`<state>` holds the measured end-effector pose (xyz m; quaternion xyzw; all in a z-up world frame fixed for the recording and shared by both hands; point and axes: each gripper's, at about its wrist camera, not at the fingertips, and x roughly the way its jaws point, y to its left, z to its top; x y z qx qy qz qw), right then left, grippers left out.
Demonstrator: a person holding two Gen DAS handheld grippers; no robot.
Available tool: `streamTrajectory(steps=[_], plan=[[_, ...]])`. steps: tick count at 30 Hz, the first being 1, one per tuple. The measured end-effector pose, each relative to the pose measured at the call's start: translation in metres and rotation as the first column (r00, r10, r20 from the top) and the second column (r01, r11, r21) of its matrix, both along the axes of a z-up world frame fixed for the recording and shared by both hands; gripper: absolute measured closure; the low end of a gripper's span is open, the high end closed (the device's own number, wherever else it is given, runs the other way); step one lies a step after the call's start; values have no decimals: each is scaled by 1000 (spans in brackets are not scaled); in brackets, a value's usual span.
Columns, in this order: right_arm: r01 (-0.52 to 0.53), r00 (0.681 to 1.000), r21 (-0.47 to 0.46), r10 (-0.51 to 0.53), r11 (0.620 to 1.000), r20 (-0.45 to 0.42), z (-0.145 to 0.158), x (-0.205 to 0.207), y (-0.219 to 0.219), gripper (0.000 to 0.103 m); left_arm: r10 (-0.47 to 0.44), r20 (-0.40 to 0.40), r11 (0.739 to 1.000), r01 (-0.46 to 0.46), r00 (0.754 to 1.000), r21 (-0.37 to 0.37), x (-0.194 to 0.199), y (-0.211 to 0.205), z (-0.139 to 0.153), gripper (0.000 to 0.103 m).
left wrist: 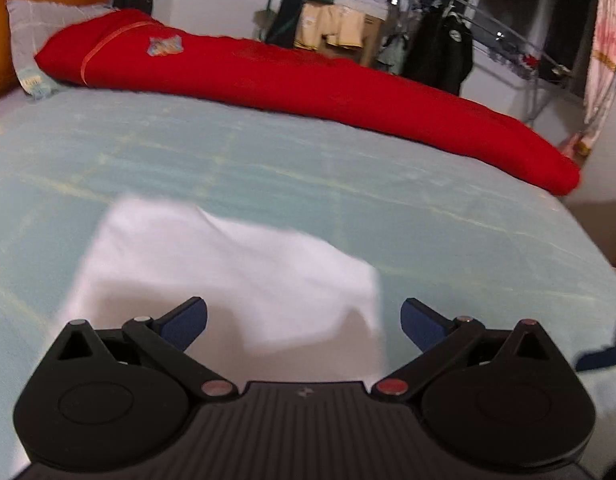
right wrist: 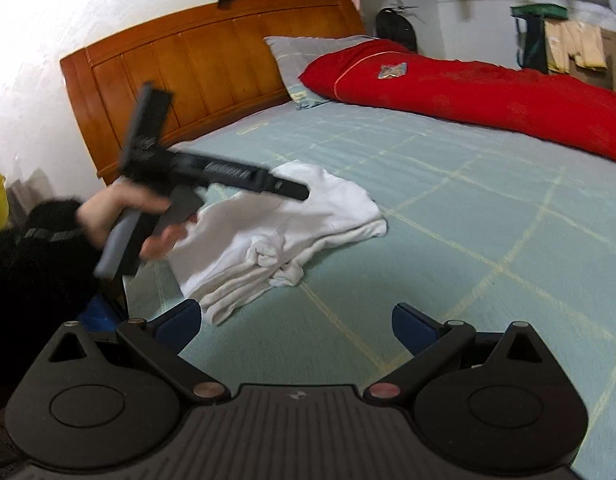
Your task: Fold clothes
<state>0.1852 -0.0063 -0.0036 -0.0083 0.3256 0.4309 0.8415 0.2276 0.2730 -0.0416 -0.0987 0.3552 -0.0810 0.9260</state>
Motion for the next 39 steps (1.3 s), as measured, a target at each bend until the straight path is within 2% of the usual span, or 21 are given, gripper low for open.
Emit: streamTrajectory(steps=[2,3,5,9,15,21,27,33,39], plan=[[19,1000,20,-19,1000,-24,-2,-5,-8,0,16,-36,1000,-16,999,-11,-14,-15,-14,1],[26,999,20,-25,999,-35,-3,-7,-11,0,25,-29,1000,-25,999,18,-20,-23,-19,1],[35,998,12,-34,999,-49,-6,-13,-17,0,28,12,992,-29,1000,123,-30,-38,-24,1],[49,998,-28,-50,998,-24,-3,-28,-25,0,72,40,977,-79,997,198,-49,-51,-8,1],[37,999,-61,-38,997,-9,-2,-48,-23,0,92,134,961,-123,987,246,-101,-68,18,1],[26,1000,-94,-26,995,5,-2,-68,-22,0,152,106,944,-176,983,278,-151,-86,15,1],[24,1000,-121,-24,992,-1,-4,-86,-22,0,223,87,932,-238,971,274,-187,-98,17,1],[30,999,-141,-33,990,-23,-8,-102,-24,0,246,132,910,-276,960,309,-217,-113,33,1],[27,1000,-134,-25,991,16,1,-128,-30,0,265,152,894,-301,952,331,-240,-131,43,1]])
